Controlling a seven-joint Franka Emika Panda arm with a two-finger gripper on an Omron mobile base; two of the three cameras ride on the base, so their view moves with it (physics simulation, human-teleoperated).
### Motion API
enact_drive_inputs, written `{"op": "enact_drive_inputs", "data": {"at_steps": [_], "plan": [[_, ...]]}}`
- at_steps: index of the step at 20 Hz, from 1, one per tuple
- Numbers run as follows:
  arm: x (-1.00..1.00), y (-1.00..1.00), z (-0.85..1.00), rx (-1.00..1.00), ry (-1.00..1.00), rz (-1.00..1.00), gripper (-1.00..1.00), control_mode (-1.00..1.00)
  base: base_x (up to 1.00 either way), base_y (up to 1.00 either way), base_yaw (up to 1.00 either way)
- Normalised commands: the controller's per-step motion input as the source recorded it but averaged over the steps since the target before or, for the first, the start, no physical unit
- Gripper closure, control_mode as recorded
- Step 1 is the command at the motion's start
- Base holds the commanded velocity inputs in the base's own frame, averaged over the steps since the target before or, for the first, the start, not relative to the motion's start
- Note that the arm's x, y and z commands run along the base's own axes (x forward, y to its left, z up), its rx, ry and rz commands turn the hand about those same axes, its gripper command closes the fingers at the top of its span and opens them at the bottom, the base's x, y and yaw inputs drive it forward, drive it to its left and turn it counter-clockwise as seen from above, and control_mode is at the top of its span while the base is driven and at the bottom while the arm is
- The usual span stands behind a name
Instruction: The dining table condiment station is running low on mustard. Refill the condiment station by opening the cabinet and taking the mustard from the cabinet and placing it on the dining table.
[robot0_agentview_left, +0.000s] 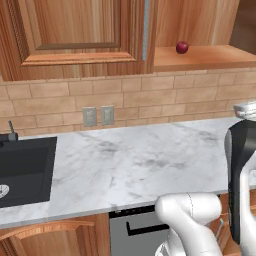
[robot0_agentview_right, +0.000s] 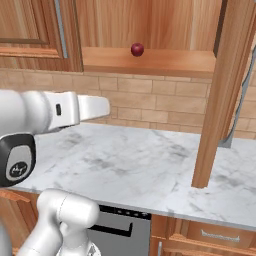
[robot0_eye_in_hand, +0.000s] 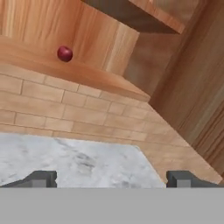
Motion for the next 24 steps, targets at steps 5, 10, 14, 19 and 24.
{"op": "enact_drive_inputs", "data": {"at_steps": [5, 10, 14, 19, 24], "plan": [[0.00, 1.00, 0.00, 0.25, -0.28, 0.00, -1.00, -1.00, 0.00, 0.00, 0.00], [0.18, 0.88, 0.27, 0.18, -0.21, 0.10, -1.00, -1.00, 0.00, 0.00, 0.00], [0.29, 0.72, 0.63, 0.02, -0.11, 0.10, -1.00, -1.00, 0.00, 0.00, 0.00], [0.45, 0.49, 0.47, -0.01, -0.14, 0.07, -1.00, -1.00, 0.00, 0.00, 0.00], [0.62, 0.39, 0.03, 0.00, -0.23, 0.12, -1.00, -1.00, 0.00, 0.00, 0.00]]}}
